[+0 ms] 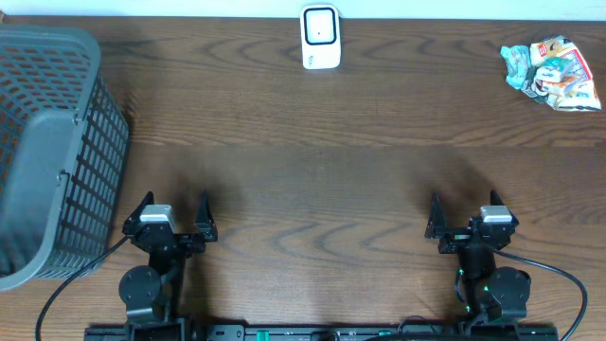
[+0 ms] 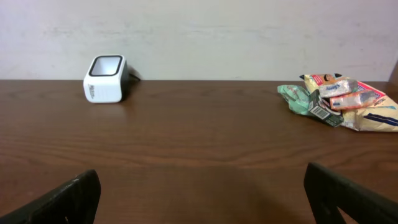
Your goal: Scan the item barcode
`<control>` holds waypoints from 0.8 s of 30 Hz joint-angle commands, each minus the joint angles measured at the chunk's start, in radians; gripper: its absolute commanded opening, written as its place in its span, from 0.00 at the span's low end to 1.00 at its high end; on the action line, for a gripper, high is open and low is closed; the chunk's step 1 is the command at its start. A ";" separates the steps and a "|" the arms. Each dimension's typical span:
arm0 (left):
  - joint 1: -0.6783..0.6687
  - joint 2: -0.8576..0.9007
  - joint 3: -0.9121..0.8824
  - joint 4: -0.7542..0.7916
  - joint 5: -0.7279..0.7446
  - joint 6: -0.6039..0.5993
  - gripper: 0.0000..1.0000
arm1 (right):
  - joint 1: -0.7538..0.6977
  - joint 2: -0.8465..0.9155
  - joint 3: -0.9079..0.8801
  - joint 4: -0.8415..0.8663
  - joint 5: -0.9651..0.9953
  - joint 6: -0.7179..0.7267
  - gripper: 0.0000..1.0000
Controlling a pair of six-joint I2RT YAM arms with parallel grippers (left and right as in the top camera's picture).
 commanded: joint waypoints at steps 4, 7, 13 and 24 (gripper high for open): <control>-0.043 -0.010 -0.015 -0.044 -0.006 0.033 0.98 | -0.002 -0.007 -0.002 -0.006 0.004 0.011 0.99; -0.048 -0.010 -0.015 -0.045 -0.006 0.036 0.98 | -0.002 -0.007 -0.002 -0.006 0.004 0.010 0.99; -0.048 -0.010 -0.015 -0.045 -0.006 0.091 0.98 | -0.002 -0.007 -0.002 -0.006 0.004 0.010 0.99; -0.048 -0.010 -0.015 -0.055 -0.100 0.092 0.98 | -0.002 -0.007 -0.002 -0.006 0.004 0.011 0.99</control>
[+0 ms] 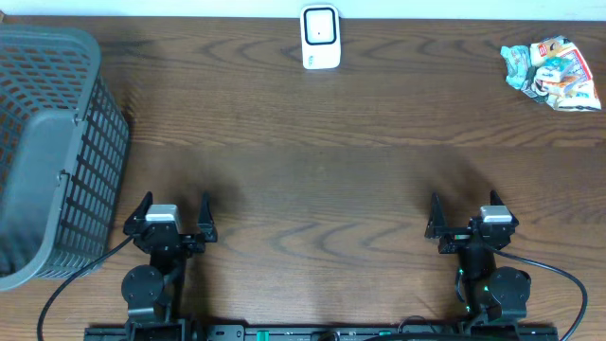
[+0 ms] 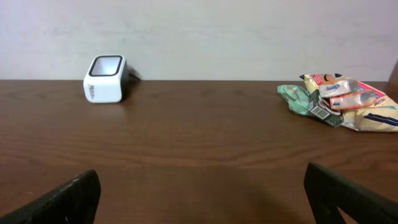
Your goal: Scan the item barcode
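Observation:
A white barcode scanner (image 1: 320, 36) (image 2: 104, 78) stands at the far middle edge of the table. A small pile of snack packets (image 1: 552, 74) (image 2: 339, 99) lies at the far right. My left gripper (image 1: 176, 204) rests near the front left, open and holding nothing. At the front right my right gripper (image 1: 464, 206) (image 2: 202, 196) is also open, its dark fingertips (image 2: 68, 199) wide apart over bare wood. Both are far from the packets and the scanner.
A grey plastic mesh basket (image 1: 47, 152) takes up the left side of the wooden table (image 1: 312, 170). A pale wall runs behind the far edge. Cables trail from both arm bases at the front.
My left gripper has shifted very slightly to the right. The right gripper, scanner and packets are where they were.

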`<control>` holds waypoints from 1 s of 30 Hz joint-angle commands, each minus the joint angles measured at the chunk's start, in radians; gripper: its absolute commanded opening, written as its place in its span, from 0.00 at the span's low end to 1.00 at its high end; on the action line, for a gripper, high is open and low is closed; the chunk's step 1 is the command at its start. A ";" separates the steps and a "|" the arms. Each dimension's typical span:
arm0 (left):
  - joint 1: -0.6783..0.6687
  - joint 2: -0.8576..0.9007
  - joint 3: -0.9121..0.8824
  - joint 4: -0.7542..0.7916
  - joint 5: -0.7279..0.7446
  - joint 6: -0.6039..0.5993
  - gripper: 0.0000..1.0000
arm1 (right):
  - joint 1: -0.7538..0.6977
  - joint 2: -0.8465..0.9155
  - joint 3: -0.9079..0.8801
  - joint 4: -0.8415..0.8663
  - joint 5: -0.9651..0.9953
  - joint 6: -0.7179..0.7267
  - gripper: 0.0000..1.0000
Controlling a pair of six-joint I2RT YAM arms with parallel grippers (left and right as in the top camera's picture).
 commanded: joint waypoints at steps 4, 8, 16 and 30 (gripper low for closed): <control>-0.005 -0.010 -0.019 -0.041 -0.031 0.013 0.97 | -0.002 -0.007 -0.002 -0.006 0.004 0.010 0.99; -0.005 -0.010 -0.019 -0.042 -0.032 0.013 0.98 | -0.002 -0.007 -0.002 -0.006 0.004 0.010 0.99; -0.005 -0.010 -0.019 -0.042 -0.032 -0.008 0.98 | -0.002 -0.007 -0.002 -0.006 0.004 0.010 0.99; -0.005 -0.010 -0.019 -0.036 -0.024 -0.035 0.98 | -0.002 -0.007 -0.002 -0.006 0.004 0.010 0.99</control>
